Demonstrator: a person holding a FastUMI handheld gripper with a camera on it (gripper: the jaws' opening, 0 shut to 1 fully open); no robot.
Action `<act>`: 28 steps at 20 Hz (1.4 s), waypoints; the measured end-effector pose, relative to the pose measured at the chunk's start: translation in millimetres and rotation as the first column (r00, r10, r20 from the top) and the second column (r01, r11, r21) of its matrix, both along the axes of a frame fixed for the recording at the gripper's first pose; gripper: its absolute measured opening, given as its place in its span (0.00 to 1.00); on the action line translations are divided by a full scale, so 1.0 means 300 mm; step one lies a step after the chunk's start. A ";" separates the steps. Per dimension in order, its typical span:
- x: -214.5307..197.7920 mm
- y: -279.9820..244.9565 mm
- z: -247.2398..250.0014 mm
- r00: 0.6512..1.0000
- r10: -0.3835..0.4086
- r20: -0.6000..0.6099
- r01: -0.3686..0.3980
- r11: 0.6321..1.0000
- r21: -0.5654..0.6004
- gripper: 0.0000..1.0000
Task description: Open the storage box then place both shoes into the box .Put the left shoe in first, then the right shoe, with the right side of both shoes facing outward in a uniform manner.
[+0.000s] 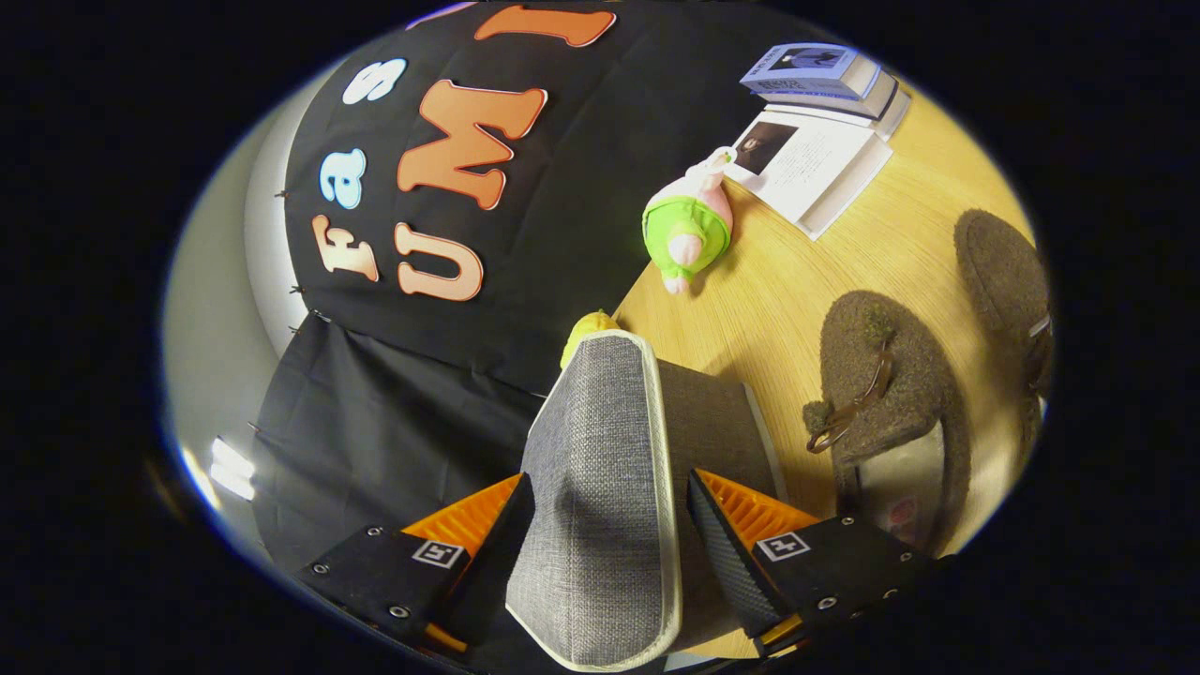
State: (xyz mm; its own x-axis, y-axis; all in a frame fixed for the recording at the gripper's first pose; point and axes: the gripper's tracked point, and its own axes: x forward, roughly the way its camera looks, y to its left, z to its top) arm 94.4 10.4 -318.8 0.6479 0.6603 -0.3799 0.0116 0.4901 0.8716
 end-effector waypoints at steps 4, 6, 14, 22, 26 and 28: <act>0.023 0.003 0.004 1.000 -0.024 -0.004 0.024 0.999 0.023 0.77; 0.023 -0.013 0.020 0.999 -0.038 -0.002 0.038 0.998 0.043 0.62; 0.046 -0.035 0.166 0.993 -0.105 0.051 0.100 0.991 0.092 0.01; 0.054 0.072 0.393 0.987 -0.077 0.141 0.066 0.995 0.078 0.01; 0.050 0.181 0.514 0.981 -0.033 0.192 0.026 0.999 0.041 0.01; 0.048 0.246 0.562 0.977 -0.003 0.213 0.001 1.000 0.013 0.02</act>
State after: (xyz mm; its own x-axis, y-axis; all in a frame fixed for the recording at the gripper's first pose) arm 108.6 84.2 -150.2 0.7142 0.6628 -0.2250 -0.1738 0.4792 0.8603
